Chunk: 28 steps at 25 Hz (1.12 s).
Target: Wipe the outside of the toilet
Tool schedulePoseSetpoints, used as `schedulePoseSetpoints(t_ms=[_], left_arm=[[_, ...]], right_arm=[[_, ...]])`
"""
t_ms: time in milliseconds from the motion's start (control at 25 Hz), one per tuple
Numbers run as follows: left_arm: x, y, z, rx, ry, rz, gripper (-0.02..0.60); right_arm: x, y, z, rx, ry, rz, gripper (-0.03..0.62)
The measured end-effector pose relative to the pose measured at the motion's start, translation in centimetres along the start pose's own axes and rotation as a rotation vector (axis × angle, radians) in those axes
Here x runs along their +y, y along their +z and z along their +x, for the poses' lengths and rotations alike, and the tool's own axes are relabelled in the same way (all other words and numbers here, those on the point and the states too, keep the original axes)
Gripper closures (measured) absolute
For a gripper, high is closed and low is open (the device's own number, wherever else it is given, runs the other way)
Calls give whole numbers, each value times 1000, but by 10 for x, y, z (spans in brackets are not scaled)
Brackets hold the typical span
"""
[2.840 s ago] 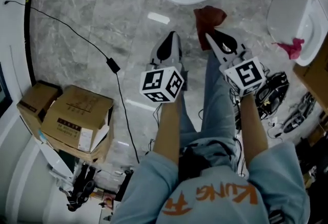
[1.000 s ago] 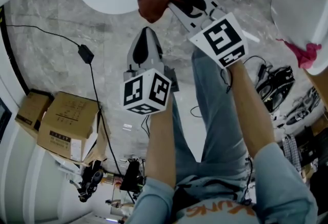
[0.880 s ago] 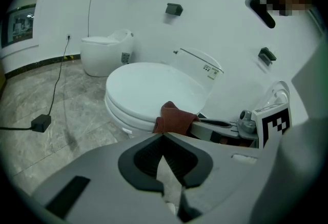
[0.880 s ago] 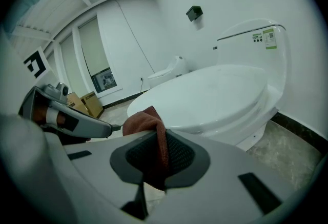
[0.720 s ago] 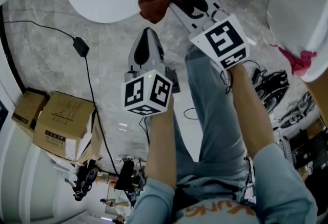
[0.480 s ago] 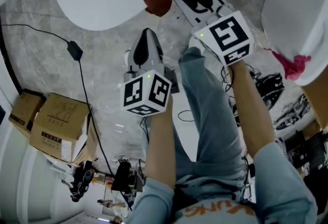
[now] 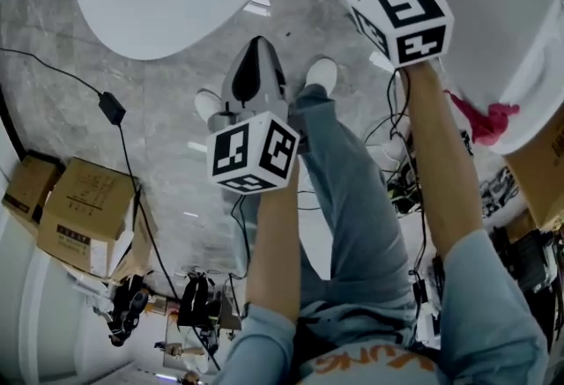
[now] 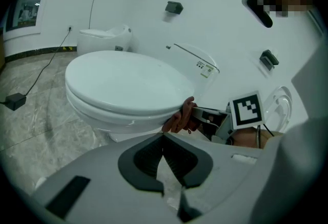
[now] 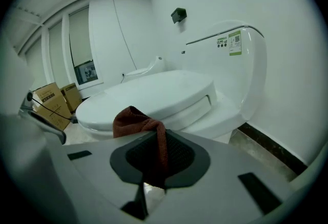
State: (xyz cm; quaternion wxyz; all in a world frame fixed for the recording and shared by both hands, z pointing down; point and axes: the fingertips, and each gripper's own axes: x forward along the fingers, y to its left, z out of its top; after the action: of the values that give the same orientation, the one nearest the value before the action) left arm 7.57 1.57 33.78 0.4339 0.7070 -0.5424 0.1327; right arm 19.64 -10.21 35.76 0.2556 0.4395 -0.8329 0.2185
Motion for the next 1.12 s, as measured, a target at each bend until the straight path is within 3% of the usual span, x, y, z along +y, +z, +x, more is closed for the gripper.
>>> schedulePoseSetpoints(t_ms=[200,440,760,1000,1120], left_arm=[[-2,-8,-5,11,-10,-29,586],[9,-8,-28,11,-50,-43,586],[88,-19,-87,9,-66,-52,586],[174,-16,-141,1,-36,-50,586],[211,-15,-152,-8,-18,-58,586]], right_arm=[[-27,11,1,23,-58,-28,554],[5,-19,-18,102,-66,-48,554],[168,-66,-42,248,149,-270,554],[277,-64,-3,231,190,-183,554],[305,-60,26,212,185,-106,554]])
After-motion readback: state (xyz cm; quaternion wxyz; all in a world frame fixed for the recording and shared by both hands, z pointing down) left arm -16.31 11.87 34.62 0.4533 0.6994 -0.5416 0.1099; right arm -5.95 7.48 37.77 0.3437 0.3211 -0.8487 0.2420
